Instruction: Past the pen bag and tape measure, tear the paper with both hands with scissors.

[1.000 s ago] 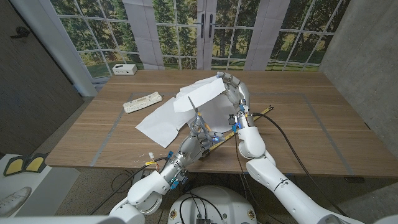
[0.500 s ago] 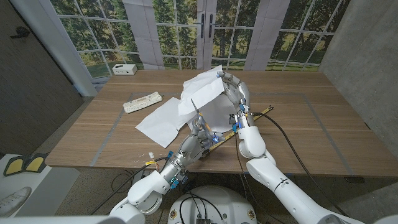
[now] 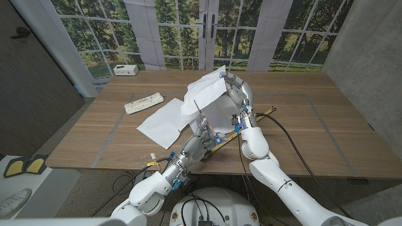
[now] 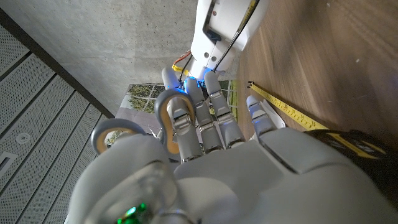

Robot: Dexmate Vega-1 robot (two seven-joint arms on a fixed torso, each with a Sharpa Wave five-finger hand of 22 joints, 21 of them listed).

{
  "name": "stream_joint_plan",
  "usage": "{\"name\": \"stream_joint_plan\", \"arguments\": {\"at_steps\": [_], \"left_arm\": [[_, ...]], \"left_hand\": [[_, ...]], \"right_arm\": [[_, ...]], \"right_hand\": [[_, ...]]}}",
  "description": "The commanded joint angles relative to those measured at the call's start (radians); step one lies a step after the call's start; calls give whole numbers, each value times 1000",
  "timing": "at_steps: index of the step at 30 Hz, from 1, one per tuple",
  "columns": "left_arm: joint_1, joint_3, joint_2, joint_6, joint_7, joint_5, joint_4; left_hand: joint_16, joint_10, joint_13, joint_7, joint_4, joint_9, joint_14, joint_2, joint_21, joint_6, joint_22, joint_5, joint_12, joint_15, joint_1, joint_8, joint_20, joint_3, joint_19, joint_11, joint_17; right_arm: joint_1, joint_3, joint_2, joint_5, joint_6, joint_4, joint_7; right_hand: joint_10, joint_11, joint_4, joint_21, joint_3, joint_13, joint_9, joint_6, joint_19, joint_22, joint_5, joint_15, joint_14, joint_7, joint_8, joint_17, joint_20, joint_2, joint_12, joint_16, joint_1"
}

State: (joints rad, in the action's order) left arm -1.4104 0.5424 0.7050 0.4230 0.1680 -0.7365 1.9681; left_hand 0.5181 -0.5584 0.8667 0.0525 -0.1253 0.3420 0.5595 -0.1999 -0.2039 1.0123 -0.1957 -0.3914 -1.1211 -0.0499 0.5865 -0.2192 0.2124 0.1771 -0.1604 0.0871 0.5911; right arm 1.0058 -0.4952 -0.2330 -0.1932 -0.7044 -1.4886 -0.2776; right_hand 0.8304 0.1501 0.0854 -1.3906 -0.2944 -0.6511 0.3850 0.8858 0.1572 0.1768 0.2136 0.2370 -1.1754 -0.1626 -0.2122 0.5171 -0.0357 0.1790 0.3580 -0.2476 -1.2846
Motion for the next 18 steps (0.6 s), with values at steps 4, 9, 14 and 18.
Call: {"name": "stream_joint_plan", "arguments": {"at_steps": [4,9,14,18], "left_arm": [[2,-2,-11,15,-3,3,-10],[0,-4,-15,12,-17,7,-9],[1,-5,-17,12,-21,9,-10],[5,-6,-22,12,-26,12,-14]], "left_hand": [[-4,-37,16,10,-23,27,1,-21,-13,-16,-7,21,-15,-77,133,-12,0,-323,0,29,6],[-23,-41,27,-4,-27,36,9,-17,-15,-9,-7,53,-26,-85,165,-13,2,-494,-1,39,-5],[-28,-47,28,-11,-16,42,20,-20,-20,-2,-7,78,-32,-100,192,-15,-1,-597,-11,45,-6],[-24,-54,31,-14,-19,47,28,-17,-21,-1,-7,89,-37,-109,193,-16,-7,-624,-14,52,-1]], "right_arm": [[-10,-1,2,-5,-1,12,2],[-13,0,3,-9,4,15,2],[-17,-2,3,-12,5,22,4],[-22,-2,4,-17,8,28,6]], "right_hand": [[5,-3,-3,-5,-9,-1,0,7,-6,3,-3,0,-8,5,2,4,-159,-5,-6,3,2],[5,0,-3,-5,-10,-1,-1,8,-7,3,-4,0,-8,5,2,4,-159,-6,-7,3,3],[6,-2,-2,-6,-10,-1,-1,7,-7,3,-4,0,-8,4,3,5,-160,-6,-7,3,3],[9,-3,-2,-6,-11,-1,-2,7,-7,3,-4,0,-8,4,3,6,-159,-5,-7,3,4]]}}
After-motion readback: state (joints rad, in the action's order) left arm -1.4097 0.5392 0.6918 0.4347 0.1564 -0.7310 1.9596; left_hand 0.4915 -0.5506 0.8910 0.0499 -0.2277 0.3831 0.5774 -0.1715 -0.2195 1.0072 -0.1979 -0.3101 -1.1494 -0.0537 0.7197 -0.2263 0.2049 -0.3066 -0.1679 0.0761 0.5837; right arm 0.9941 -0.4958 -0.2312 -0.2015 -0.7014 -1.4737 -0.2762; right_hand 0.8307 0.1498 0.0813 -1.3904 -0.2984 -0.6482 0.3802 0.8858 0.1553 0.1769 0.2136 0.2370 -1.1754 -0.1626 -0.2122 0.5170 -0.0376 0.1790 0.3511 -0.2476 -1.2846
